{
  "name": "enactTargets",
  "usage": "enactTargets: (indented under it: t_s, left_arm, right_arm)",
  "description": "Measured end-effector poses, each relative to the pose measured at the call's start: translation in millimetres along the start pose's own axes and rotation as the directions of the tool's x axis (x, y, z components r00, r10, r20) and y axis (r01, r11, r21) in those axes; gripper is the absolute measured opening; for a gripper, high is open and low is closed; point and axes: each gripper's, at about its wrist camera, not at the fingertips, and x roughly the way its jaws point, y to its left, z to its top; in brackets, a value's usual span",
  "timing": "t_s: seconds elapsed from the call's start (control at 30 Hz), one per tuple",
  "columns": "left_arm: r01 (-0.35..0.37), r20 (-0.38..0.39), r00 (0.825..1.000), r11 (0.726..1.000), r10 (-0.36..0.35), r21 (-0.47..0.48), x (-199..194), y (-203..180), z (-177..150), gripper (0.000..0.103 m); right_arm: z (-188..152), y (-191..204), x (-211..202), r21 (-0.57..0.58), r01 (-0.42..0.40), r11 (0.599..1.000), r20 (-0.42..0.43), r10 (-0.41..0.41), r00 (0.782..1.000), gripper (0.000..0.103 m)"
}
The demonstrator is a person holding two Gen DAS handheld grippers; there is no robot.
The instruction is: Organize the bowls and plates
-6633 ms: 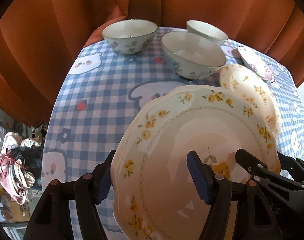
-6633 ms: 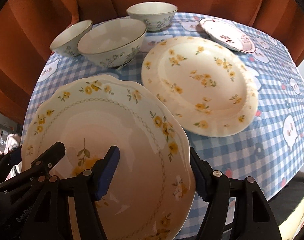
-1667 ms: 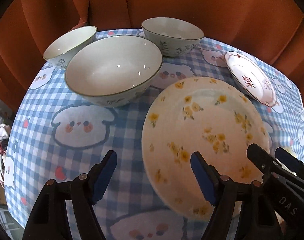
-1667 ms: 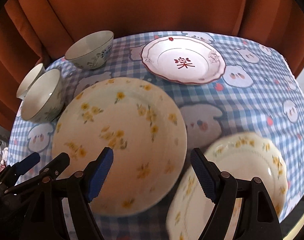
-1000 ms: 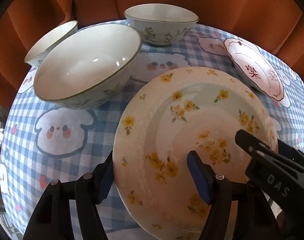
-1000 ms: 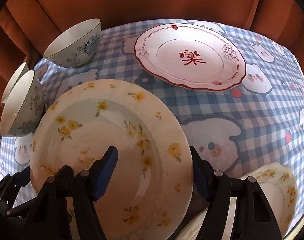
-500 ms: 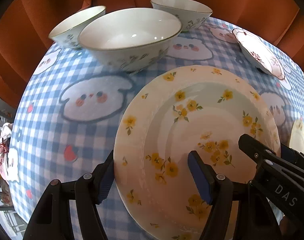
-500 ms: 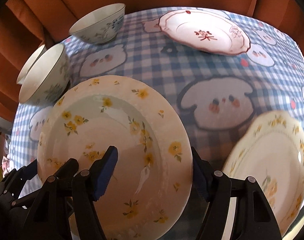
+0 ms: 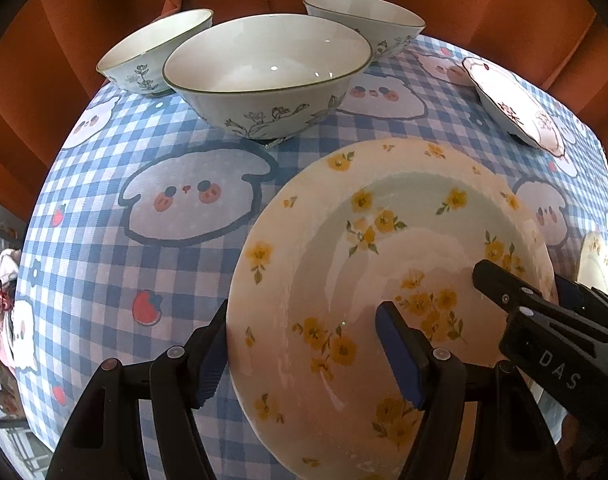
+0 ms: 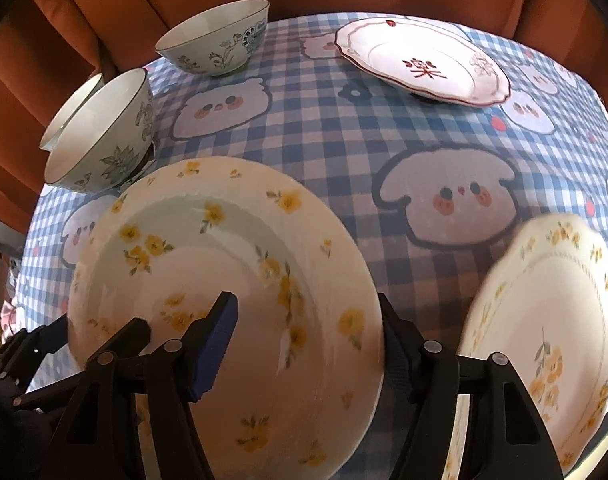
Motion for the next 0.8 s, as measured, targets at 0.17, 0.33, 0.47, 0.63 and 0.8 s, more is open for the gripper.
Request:
enactTargets:
  t_s: [0.17,0.33,0.47,0.63,0.8]
  left_arm:
    - [-0.01,0.0,1.0,1.0,0.01,-0.006,4.0,-1.5,8.5,0.073]
    - [-0.009,-0.006,1.0,1.0,0.009,-0.002,5.8,-2.0,13.4,0.072]
    - [-0.009,-0.028,1.0,1.0,0.009,-0.007,4.5,-0.2,13.8,0.07]
    - [-0.014,-0.018,1.0,1.0,0.014,0.018,-4.8,1.6,7.7,0.07]
    - [0.013,0.001,1.0,0.999,-0.013,0.032,-18.7,4.3,1.0,0.07]
  right_arm:
    - [6.1,2.7,3.2,-0.065,0.007,0.998,0.017,-0.006,1.0,0.066]
    - [10.6,7.0,3.9,-0.1,0.028,0.995,0.023,-0.025,0.999,0.066]
    - [12.3,7.3,3.7,-0.097,0.029,0.995,-0.002,-0.029,1.0,0.066]
    - [5.7,7.4,-2.1,-0.069,0.02,0.997,-0.025,-0.022,0.999,0.067]
    - [-3.4,12.2,-16.3,-0.055,0.04,0.998,-0.006,-0.04,0.999,0.067]
